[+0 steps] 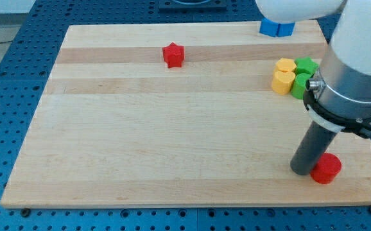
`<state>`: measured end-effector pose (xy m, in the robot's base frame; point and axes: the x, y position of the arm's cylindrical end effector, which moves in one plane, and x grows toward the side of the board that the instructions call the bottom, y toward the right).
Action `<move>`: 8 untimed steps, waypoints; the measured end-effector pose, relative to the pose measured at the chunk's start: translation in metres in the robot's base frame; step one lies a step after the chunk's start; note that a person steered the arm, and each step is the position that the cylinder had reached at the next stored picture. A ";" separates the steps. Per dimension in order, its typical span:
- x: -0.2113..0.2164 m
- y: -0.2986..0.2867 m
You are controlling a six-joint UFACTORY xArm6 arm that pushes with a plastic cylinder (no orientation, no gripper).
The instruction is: Drag the red star into the red circle
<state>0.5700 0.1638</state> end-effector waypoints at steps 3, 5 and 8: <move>-0.138 -0.056; -0.242 -0.082; -0.293 -0.178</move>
<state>0.2772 -0.0139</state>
